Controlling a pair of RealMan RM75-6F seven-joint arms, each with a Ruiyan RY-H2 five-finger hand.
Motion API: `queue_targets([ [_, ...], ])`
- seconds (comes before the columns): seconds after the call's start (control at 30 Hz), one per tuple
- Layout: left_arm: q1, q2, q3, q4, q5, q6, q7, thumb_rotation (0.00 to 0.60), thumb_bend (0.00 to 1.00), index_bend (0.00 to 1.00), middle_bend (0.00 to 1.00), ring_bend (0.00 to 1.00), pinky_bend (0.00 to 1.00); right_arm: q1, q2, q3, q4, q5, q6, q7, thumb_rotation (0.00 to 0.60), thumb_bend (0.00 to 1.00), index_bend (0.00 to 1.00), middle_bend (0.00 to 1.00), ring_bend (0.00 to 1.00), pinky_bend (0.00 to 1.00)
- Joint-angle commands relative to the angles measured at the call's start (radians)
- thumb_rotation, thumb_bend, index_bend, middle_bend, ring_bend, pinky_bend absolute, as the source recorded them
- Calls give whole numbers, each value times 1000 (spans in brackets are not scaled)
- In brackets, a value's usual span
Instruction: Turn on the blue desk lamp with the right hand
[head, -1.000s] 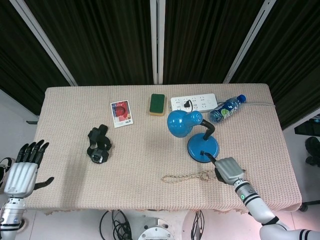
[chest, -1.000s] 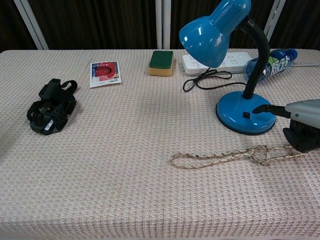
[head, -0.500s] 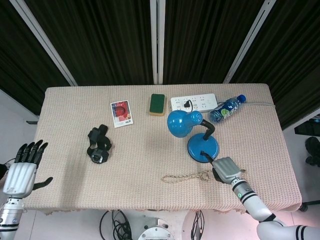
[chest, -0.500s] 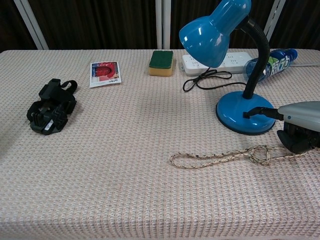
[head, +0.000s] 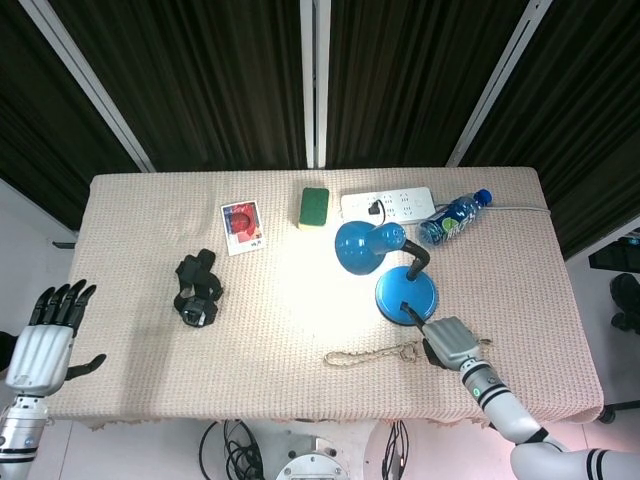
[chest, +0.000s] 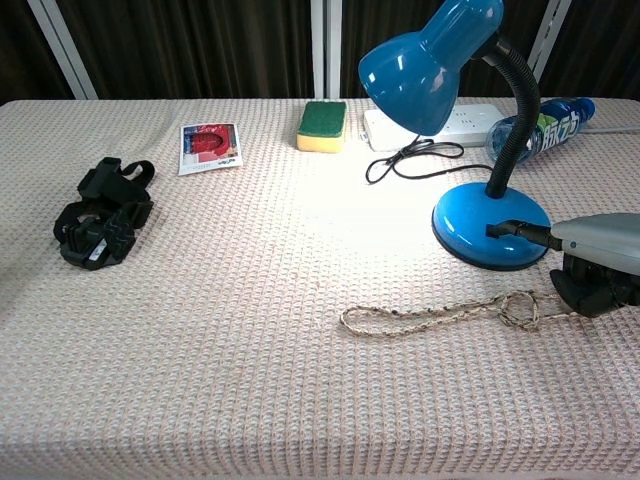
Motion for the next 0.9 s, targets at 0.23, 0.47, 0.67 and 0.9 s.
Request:
queue_targets([
  [0.23, 0, 0, -1, -4, 2, 2, 3, 600, 1, 0, 11, 0, 0, -12, 5, 2, -8, -41, 72, 7, 600, 778, 0, 939, 857, 847],
  [0.47, 3, 6, -2, -11, 3, 8, -1, 600, 1, 0, 11, 0, 0, -121, 111, -5, -90, -215, 327, 56, 600, 737, 0, 906, 840, 824],
  [0.67, 4, 5, -2, -10, 6, 10, -5, 600, 1, 0, 11, 0, 0, -271, 178, -61, 9, -362, 528, 262, 600, 309, 0, 403, 397, 572],
  [0.9, 2, -2, -2, -8, 9, 10, -4, 600, 1, 0, 11, 0, 0, -409, 170, 14, 139, -274, 708, 381, 600, 0, 0, 0, 0, 0],
])
